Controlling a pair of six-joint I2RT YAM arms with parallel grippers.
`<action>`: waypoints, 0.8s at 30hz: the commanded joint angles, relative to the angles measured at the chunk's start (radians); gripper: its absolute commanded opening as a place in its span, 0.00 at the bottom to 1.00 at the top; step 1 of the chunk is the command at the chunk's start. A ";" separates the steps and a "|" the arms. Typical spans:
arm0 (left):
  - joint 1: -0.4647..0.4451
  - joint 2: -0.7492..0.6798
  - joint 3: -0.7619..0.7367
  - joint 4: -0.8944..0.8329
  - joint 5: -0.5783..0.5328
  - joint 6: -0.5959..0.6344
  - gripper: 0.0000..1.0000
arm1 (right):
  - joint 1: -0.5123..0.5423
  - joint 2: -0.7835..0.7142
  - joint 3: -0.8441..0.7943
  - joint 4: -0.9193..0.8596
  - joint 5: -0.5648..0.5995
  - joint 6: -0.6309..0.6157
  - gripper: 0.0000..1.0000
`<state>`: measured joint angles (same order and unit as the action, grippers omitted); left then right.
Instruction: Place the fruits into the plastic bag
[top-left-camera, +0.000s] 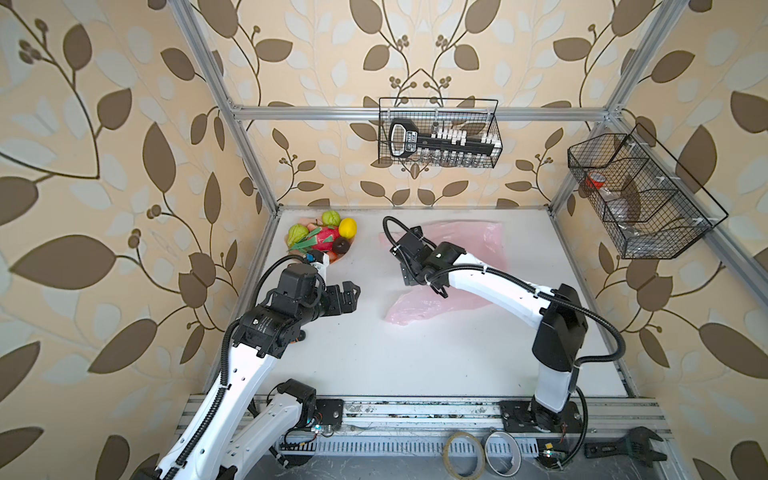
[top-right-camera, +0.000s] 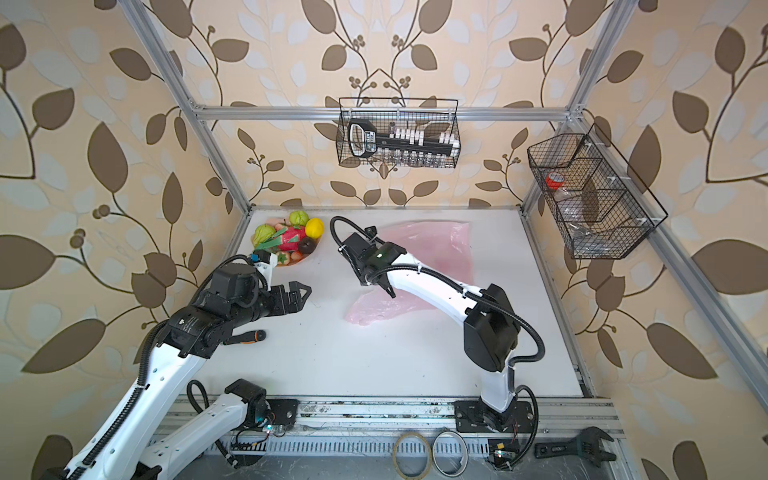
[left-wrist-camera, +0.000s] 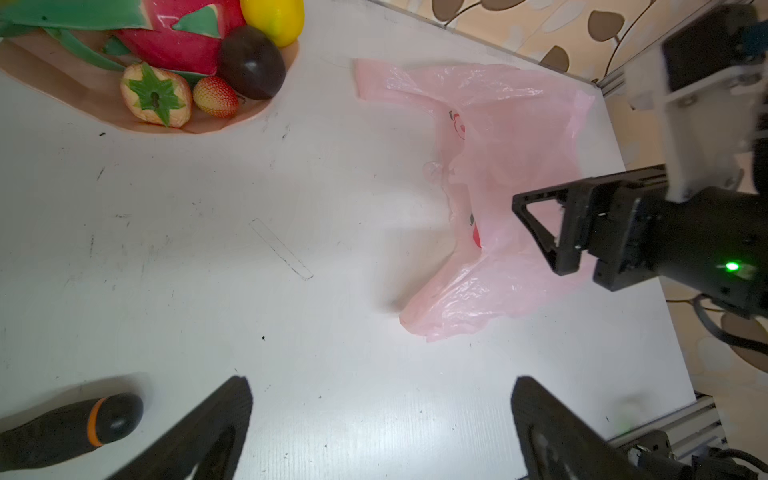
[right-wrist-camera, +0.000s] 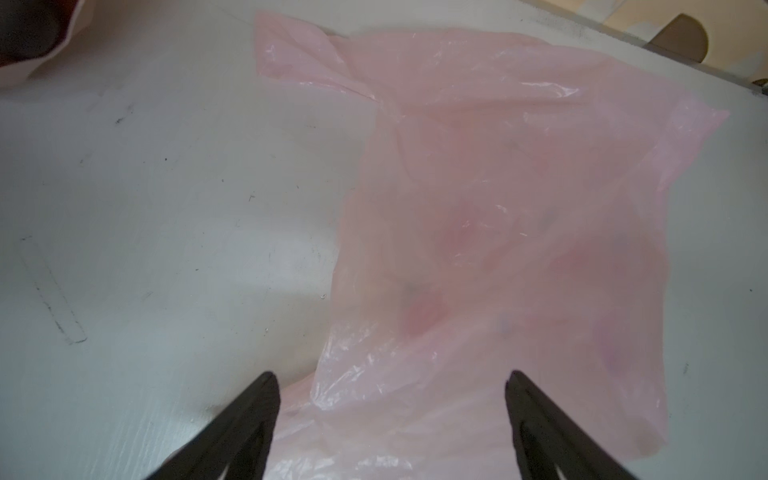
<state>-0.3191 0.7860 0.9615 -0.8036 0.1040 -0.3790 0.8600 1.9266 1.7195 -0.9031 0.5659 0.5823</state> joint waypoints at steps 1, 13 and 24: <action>0.004 -0.022 0.025 -0.020 -0.026 -0.024 0.99 | 0.027 0.065 0.067 -0.065 0.069 0.047 0.86; 0.004 -0.028 0.009 -0.025 -0.036 -0.030 0.99 | 0.050 0.240 0.161 -0.102 0.137 0.057 0.87; 0.005 -0.028 0.000 -0.023 -0.041 -0.047 0.99 | 0.071 0.266 0.081 -0.098 0.181 0.075 0.89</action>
<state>-0.3191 0.7658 0.9611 -0.8207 0.0818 -0.4088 0.9207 2.1918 1.8374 -0.9829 0.7105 0.6292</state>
